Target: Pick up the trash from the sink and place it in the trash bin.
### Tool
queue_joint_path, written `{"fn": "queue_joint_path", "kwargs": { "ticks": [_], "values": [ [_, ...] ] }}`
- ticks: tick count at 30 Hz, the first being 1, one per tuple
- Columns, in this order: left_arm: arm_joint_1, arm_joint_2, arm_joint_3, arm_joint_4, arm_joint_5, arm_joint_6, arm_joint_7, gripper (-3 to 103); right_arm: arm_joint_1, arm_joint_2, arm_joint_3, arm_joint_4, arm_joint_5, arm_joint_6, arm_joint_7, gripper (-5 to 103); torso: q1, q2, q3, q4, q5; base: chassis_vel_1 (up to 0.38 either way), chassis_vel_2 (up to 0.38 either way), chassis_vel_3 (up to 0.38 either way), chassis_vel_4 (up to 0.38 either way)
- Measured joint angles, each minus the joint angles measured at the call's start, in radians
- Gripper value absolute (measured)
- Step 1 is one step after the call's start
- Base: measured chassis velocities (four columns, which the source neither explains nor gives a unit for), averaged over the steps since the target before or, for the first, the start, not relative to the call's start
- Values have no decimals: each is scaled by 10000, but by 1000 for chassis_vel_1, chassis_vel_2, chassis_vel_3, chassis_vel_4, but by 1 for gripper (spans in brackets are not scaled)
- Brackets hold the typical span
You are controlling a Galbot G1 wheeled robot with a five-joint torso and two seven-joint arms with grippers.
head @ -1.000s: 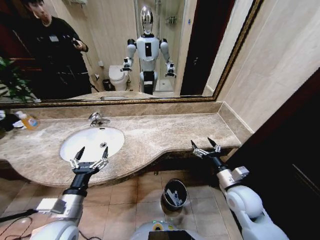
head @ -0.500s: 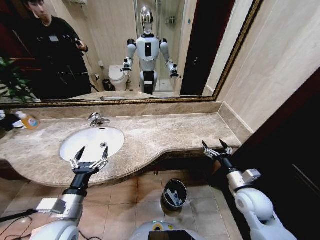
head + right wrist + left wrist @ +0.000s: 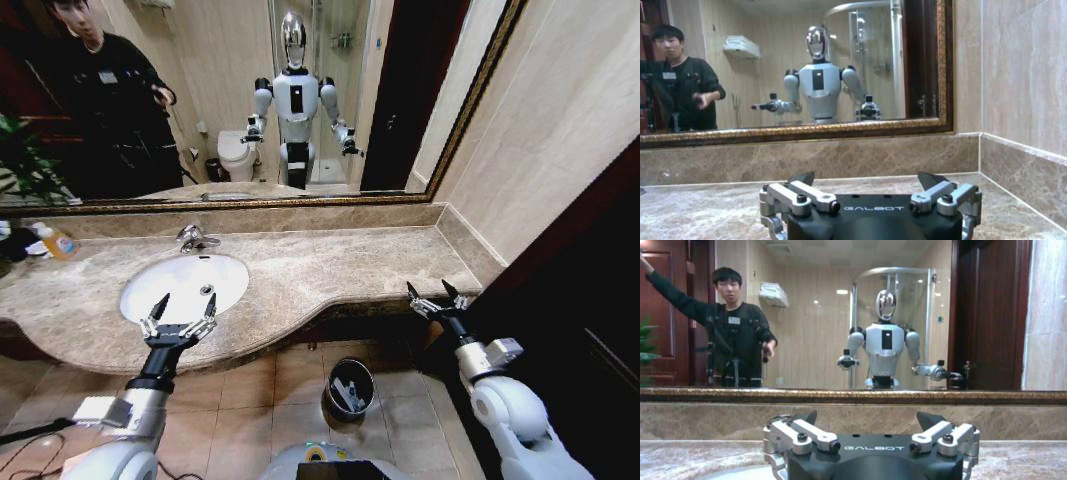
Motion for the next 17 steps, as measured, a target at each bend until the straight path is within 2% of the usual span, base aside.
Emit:
{"fn": "queue_joint_path", "kwargs": {
  "ticks": [17],
  "values": [
    [0, 0, 0, 0, 0, 0, 0, 100, 5, -1, -15, 0, -13, 0, 4, 100, 0, 0, 0, 0, 0, 0, 0, 0, 0]
  ]
}}
